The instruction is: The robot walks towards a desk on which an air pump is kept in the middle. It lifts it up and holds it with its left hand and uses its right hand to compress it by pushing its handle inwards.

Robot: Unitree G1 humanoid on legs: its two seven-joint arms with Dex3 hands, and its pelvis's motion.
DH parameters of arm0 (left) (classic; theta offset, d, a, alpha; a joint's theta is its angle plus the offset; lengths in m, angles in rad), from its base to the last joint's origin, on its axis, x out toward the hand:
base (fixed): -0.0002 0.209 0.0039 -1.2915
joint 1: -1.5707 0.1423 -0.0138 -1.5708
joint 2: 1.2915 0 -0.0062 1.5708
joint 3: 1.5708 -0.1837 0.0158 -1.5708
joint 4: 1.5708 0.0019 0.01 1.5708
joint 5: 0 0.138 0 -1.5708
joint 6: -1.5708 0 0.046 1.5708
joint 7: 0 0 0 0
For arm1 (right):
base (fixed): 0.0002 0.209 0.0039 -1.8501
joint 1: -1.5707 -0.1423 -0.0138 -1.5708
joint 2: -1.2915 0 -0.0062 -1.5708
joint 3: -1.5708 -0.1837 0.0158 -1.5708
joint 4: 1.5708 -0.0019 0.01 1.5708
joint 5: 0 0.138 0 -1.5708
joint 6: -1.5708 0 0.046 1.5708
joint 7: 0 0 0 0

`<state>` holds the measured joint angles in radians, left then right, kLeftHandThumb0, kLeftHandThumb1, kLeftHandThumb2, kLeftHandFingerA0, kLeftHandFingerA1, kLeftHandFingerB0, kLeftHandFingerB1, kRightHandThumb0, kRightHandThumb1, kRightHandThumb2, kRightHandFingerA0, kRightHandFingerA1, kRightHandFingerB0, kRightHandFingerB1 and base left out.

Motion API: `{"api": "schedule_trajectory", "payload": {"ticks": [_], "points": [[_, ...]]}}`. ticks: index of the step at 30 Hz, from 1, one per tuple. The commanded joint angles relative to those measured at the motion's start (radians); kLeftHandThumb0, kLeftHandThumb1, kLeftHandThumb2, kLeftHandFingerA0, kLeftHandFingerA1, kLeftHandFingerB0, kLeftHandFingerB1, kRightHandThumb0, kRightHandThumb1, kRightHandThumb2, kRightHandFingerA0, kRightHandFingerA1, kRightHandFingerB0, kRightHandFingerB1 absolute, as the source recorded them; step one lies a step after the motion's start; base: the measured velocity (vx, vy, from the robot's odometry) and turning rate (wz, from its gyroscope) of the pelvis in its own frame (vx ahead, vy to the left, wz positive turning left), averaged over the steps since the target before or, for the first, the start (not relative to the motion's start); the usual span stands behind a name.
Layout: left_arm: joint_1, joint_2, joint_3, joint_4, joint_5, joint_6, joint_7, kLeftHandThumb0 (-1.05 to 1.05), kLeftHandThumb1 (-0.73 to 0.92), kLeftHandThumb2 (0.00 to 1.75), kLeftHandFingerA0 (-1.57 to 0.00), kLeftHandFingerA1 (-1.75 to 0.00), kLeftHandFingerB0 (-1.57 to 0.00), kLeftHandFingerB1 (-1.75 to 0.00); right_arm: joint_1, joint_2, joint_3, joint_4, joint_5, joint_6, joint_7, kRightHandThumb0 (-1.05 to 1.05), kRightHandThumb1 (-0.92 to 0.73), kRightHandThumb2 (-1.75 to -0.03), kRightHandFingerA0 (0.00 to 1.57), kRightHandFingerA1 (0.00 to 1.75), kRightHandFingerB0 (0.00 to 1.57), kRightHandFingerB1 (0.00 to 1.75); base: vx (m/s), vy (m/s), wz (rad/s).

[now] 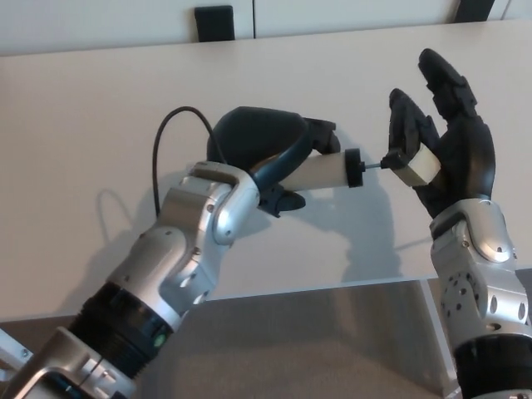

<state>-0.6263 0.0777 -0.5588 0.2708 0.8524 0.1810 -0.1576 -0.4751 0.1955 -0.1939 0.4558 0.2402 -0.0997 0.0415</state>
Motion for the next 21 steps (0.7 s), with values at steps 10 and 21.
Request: {"api": "schedule_trajectory", "payload": {"ticks": [10, 21], "points": [[-0.044, -0.014, -0.017, 0.015, 0.06, 0.074, 0.019, -0.2, 0.64, 0.58, -0.83, -1.02, -0.65, -0.5, -0.034, 0.048, -0.05, -0.026, 0.047, -0.044, -0.075, -0.78, -0.92, -0.68, 0.25, 0.33, 0.22, 0.28, 0.0, 0.0, 0.0], [0.008, -0.013, 0.02, 0.002, 0.005, 0.061, 0.029, -0.2, 0.69, 0.59, -0.77, -1.07, -0.63, -0.49, -0.023, 0.051, -0.032, 0.015, 0.035, -0.063, -0.075, -0.81, -0.75, -1.0, 0.16, 0.43, 0.11, 0.39, 0.0, 0.0, 0.0]]}}
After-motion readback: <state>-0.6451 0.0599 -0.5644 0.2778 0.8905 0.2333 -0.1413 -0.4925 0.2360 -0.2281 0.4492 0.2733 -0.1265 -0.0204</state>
